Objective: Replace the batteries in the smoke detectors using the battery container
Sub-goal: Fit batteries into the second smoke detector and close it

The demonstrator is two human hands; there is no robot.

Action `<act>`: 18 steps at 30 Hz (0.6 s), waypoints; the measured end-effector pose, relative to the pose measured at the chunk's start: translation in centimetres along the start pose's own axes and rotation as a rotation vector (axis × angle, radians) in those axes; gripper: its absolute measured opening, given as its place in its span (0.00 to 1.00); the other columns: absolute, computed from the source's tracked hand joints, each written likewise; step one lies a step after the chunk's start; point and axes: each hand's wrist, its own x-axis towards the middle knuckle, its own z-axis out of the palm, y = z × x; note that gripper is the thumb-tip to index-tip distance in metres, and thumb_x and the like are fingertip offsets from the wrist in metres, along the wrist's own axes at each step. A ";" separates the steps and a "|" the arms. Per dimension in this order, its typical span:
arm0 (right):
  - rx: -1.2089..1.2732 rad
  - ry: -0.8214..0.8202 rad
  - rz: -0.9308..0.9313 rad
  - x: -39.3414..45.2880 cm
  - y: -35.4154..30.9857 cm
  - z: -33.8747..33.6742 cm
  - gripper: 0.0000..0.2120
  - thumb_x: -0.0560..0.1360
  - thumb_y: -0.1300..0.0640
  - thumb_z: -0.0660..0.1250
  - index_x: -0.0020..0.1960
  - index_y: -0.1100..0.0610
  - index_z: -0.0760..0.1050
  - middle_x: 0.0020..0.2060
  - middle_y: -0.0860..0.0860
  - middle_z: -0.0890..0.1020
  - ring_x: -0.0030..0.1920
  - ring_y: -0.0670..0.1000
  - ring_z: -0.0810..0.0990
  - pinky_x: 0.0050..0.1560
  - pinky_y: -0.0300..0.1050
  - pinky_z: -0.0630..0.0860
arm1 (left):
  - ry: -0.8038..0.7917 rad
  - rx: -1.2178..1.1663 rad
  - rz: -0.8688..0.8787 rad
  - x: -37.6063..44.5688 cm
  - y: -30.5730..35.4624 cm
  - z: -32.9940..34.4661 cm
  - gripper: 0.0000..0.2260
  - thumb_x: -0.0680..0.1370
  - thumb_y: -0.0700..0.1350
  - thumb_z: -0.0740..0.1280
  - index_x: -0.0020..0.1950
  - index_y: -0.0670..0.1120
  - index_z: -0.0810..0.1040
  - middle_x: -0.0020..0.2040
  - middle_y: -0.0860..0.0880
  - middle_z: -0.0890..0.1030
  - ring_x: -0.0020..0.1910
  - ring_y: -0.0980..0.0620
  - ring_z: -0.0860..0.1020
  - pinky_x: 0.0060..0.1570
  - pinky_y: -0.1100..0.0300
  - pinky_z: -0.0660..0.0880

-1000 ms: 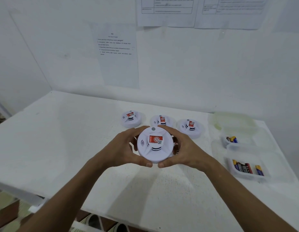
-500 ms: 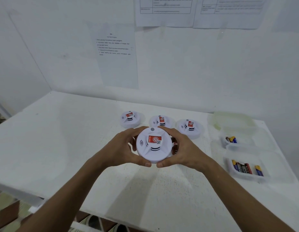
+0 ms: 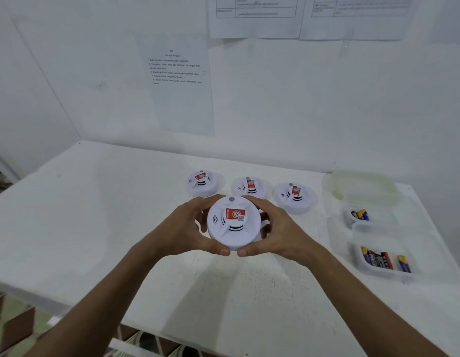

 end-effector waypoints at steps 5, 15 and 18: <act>-0.014 0.001 0.009 0.5 0.1 0.2 0.44 0.59 0.54 0.84 0.69 0.40 0.68 0.61 0.37 0.77 0.58 0.42 0.75 0.51 0.38 0.79 | 0.008 -0.013 -0.011 0.1 -0.2 -0.1 0.38 0.61 0.57 0.80 0.68 0.60 0.69 0.55 0.61 0.79 0.44 0.54 0.76 0.40 0.66 0.77; -0.059 0.021 0.038 1.6 0.7 0.6 0.47 0.58 0.50 0.83 0.71 0.42 0.65 0.65 0.43 0.70 0.62 0.47 0.72 0.57 0.46 0.79 | 0.017 -0.018 -0.022 0.6 -1.1 -0.6 0.38 0.61 0.55 0.80 0.68 0.57 0.71 0.57 0.59 0.79 0.45 0.55 0.75 0.40 0.67 0.76; -0.055 0.036 0.056 2.0 1.1 1.0 0.48 0.58 0.53 0.84 0.72 0.45 0.64 0.65 0.43 0.70 0.60 0.48 0.73 0.55 0.44 0.79 | 0.018 0.001 -0.037 0.8 -1.9 -0.7 0.38 0.61 0.54 0.81 0.69 0.56 0.71 0.57 0.59 0.78 0.46 0.57 0.76 0.41 0.68 0.76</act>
